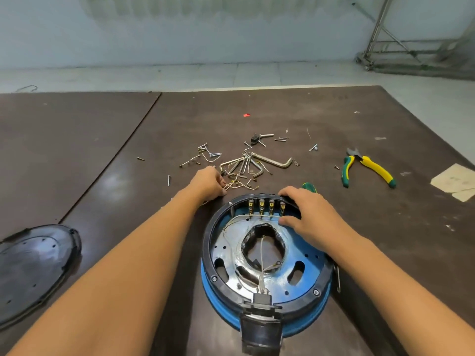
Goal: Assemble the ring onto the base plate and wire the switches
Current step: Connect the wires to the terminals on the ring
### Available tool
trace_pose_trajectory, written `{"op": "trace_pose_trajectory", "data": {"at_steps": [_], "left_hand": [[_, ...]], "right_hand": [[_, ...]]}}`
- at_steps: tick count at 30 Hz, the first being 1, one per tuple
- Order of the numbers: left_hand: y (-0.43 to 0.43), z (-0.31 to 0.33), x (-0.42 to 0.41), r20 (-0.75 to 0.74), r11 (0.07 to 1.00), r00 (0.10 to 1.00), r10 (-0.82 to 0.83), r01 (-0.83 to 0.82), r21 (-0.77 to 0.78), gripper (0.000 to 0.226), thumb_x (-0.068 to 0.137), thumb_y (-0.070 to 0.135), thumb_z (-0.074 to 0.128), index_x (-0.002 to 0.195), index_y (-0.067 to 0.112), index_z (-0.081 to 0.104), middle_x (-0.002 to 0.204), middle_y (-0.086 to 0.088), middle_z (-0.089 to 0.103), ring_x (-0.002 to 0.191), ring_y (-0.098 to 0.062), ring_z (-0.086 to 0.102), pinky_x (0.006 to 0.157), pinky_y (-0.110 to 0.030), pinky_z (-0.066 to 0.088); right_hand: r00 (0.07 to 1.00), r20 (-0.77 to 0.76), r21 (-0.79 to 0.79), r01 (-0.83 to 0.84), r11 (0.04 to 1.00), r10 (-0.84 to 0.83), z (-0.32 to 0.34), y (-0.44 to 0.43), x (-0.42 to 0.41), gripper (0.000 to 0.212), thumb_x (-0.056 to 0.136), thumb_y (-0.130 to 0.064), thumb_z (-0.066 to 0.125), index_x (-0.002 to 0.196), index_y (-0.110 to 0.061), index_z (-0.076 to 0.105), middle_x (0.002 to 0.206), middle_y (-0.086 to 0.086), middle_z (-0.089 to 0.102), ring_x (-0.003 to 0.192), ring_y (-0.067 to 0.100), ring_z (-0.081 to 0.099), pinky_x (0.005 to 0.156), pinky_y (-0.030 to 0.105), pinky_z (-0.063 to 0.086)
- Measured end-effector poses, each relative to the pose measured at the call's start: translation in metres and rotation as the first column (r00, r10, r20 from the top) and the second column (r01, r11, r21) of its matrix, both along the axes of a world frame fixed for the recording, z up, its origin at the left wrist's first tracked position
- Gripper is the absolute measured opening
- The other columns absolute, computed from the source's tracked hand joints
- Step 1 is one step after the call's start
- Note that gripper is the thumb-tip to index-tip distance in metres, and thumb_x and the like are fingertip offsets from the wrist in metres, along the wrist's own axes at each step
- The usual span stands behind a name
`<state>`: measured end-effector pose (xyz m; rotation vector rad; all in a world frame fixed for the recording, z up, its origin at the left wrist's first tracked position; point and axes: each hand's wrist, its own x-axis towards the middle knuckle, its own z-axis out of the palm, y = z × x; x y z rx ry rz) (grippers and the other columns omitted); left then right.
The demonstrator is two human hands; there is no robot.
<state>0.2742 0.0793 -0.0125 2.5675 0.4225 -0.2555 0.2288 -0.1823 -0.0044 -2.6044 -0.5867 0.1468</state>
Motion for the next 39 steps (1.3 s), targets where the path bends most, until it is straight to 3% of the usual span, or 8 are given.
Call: {"op": "trace_pose_trajectory", "data": {"at_steps": [8,13,16,21,27,31,36,39], "left_hand": [[0.011,0.007,-0.029,0.166,0.994,0.985,0.041,-0.024,-0.104,0.011,0.088,0.013,0.070,0.098,0.009,0.074,0.102,-0.010,0.072,0.100,-0.024,0.063,0.087,-0.029,0.046],[0.016,0.019,-0.051,0.244,0.969,0.957,0.156,-0.100,-0.228,0.002,0.086,0.014,0.075,0.086,0.012,0.075,0.088,-0.009,0.073,0.081,-0.021,0.066,0.080,-0.035,0.058],[0.013,0.018,-0.064,0.273,0.979,0.951,0.148,-0.101,-0.179,0.013,0.088,0.020,0.073,0.078,0.013,0.076,0.082,-0.005,0.073,0.083,-0.019,0.067,0.083,-0.036,0.056],[-0.007,0.029,-0.088,0.343,0.984,0.929,0.136,-0.088,-0.153,0.016,0.093,0.023,0.066,0.088,0.013,0.077,0.091,-0.004,0.074,0.092,-0.019,0.066,0.088,-0.035,0.053],[-0.029,0.053,-0.126,0.479,0.963,0.864,0.157,-0.025,-0.269,0.018,0.093,0.008,0.061,0.079,0.011,0.072,0.083,-0.003,0.074,0.062,-0.004,0.065,0.062,-0.007,0.046],[-0.029,0.049,-0.145,0.469,0.935,0.852,0.231,-0.062,-0.349,0.004,0.086,0.013,0.072,0.089,0.011,0.075,0.075,-0.008,0.073,0.060,-0.012,0.067,0.066,-0.021,0.052],[-0.022,0.017,-0.156,0.379,0.934,0.877,0.297,-0.183,-0.309,0.009,0.082,0.021,0.079,0.077,0.014,0.075,0.062,0.002,0.069,0.048,0.000,0.059,0.062,-0.023,0.050],[-0.026,-0.005,-0.147,0.292,0.955,0.926,0.239,-0.170,-0.242,0.011,0.087,0.021,0.074,0.078,0.015,0.075,0.072,0.002,0.071,0.068,-0.007,0.066,0.075,-0.034,0.057]], "right_hand": [[1.000,-0.003,0.014,-0.020,1.000,0.020,0.004,0.001,0.000,0.046,0.085,-0.032,0.078,0.123,-0.033,0.053,0.112,-0.007,0.061,0.102,0.017,0.058,0.089,0.041,0.052],[1.000,0.011,-0.012,-0.024,1.000,0.024,0.005,0.001,-0.003,0.050,0.086,-0.032,0.077,0.129,-0.031,0.052,0.115,-0.006,0.060,0.103,0.017,0.058,0.090,0.039,0.051],[0.999,0.022,-0.022,-0.033,0.999,0.033,0.007,0.000,-0.004,0.053,0.087,-0.032,0.076,0.133,-0.030,0.051,0.118,-0.005,0.061,0.106,0.018,0.058,0.092,0.040,0.051],[0.997,0.033,-0.044,-0.063,0.997,0.065,0.012,-0.003,-0.015,0.051,0.087,-0.034,0.075,0.133,-0.032,0.051,0.122,-0.005,0.062,0.112,0.020,0.057,0.093,0.046,0.051],[0.996,0.031,-0.046,-0.076,0.996,0.078,0.018,-0.017,-0.042,0.048,0.088,-0.035,0.074,0.131,-0.034,0.052,0.120,-0.008,0.062,0.112,0.019,0.058,0.092,0.049,0.052],[0.997,0.043,-0.059,-0.068,0.996,0.071,0.018,-0.027,-0.058,0.051,0.088,-0.036,0.074,0.133,-0.034,0.050,0.123,-0.006,0.063,0.113,0.021,0.059,0.093,0.047,0.052],[0.997,0.056,-0.052,-0.047,0.998,0.050,0.018,-0.033,-0.070,0.051,0.088,-0.035,0.074,0.133,-0.033,0.051,0.123,-0.005,0.064,0.111,0.021,0.061,0.093,0.045,0.052],[0.998,0.048,-0.041,-0.047,0.998,0.049,0.016,-0.033,-0.068,0.051,0.087,-0.035,0.076,0.132,-0.032,0.052,0.125,-0.004,0.064,0.112,0.021,0.061,0.095,0.047,0.052]]}}
